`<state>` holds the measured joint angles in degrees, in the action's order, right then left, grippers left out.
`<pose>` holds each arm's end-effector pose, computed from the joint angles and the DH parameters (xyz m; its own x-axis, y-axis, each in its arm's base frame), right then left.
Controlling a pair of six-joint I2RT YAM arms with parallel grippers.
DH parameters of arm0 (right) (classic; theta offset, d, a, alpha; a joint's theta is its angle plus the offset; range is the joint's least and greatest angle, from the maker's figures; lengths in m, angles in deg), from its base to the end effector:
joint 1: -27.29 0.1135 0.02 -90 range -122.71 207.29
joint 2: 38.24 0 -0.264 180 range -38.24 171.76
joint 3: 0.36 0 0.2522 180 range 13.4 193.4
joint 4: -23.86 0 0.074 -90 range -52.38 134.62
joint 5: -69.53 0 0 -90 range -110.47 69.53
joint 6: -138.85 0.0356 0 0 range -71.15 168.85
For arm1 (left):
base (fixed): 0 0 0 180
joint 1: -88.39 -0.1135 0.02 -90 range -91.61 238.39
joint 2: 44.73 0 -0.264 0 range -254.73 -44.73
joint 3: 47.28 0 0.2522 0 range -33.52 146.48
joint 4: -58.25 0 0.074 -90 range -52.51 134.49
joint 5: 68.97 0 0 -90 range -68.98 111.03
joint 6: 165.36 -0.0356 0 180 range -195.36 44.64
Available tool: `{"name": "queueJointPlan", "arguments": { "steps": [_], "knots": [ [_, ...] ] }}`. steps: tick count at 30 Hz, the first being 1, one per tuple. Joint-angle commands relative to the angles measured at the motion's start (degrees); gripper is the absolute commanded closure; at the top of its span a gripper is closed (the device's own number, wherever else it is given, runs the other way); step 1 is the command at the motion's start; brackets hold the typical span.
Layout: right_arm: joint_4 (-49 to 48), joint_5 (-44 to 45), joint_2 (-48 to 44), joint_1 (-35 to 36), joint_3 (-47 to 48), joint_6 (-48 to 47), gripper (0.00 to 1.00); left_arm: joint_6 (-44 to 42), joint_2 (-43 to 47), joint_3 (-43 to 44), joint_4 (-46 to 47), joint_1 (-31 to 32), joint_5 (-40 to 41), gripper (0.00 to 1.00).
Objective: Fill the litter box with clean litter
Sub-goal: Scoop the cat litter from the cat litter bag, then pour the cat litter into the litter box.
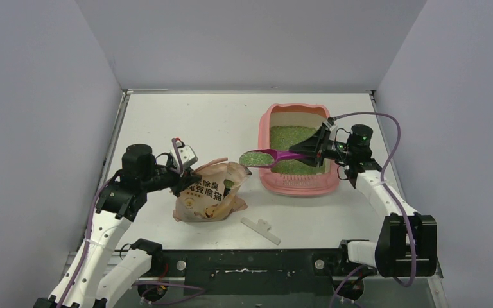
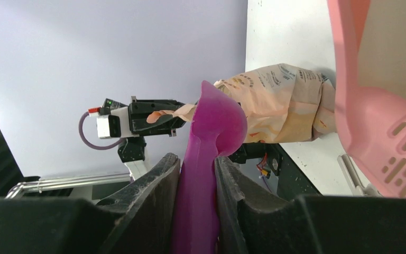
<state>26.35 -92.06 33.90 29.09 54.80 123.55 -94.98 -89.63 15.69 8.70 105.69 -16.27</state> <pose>0.2594 0.0419 0.2627 -0.9599 0.2746 0.0563 0.0828 0.0860 0.9929 0.1464 -0.0682 0.3246 -0.2245 0.3497 -0.9096 0.8550 0.5185 -0.0117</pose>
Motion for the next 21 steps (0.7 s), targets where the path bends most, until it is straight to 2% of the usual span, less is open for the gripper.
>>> {"name": "queueJointPlan", "arguments": {
  "steps": [1,9,17,21],
  "knots": [
    [-1.9,-3.2,-2.7,-4.2,0.9,1.6,1.0,1.5,1.0,2.4,9.0,0.7,-3.5,1.0],
    [-2.9,-3.2,-2.2,-12.0,1.4,1.9,1.0,1.3,1.0,2.1,9.2,0.8,-3.9,1.0],
    [-16.2,-1.4,1.0,-19.3,-0.6,10.0,1.0,0.9,1.6,2.0,9.0,0.8,-4.1,1.0],
    [-17.2,1.4,2.0,-21.7,-0.8,10.5,1.0,1.0,2.2,1.5,9.0,0.8,-3.8,1.0]
  ]
}}
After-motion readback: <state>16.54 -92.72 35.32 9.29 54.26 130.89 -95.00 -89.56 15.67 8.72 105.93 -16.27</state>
